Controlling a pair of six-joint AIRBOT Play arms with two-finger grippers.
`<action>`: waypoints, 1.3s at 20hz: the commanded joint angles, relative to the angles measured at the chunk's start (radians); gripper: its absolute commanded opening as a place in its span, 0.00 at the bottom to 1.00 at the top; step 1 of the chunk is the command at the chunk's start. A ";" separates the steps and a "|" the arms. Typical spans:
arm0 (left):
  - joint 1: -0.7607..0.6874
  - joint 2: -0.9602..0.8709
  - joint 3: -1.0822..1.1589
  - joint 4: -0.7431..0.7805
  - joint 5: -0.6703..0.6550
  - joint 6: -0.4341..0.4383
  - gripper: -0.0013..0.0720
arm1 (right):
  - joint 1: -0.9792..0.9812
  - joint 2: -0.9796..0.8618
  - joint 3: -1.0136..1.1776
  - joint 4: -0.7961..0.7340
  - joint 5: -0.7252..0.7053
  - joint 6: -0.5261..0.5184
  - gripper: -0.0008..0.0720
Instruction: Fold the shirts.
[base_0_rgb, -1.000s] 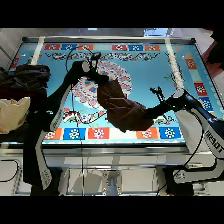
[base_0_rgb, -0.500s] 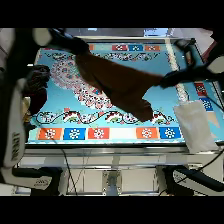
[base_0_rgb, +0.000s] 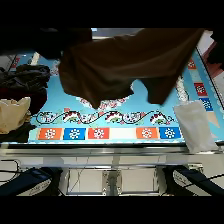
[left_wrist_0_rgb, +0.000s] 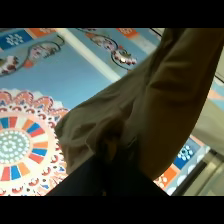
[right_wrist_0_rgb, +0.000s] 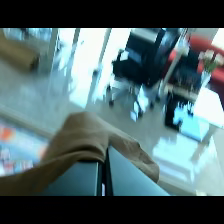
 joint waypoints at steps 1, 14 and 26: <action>-0.093 0.018 -0.177 0.106 -0.016 -0.038 0.03 | 0.002 -0.100 0.037 0.224 -0.123 0.008 0.04; 0.050 0.018 -0.905 0.692 0.072 -0.524 0.03 | 0.388 -0.908 -0.021 0.413 -0.123 -0.008 0.15; 0.330 -0.020 -0.773 0.631 0.495 -0.357 0.89 | -0.009 -0.591 0.002 -0.233 0.452 0.249 0.48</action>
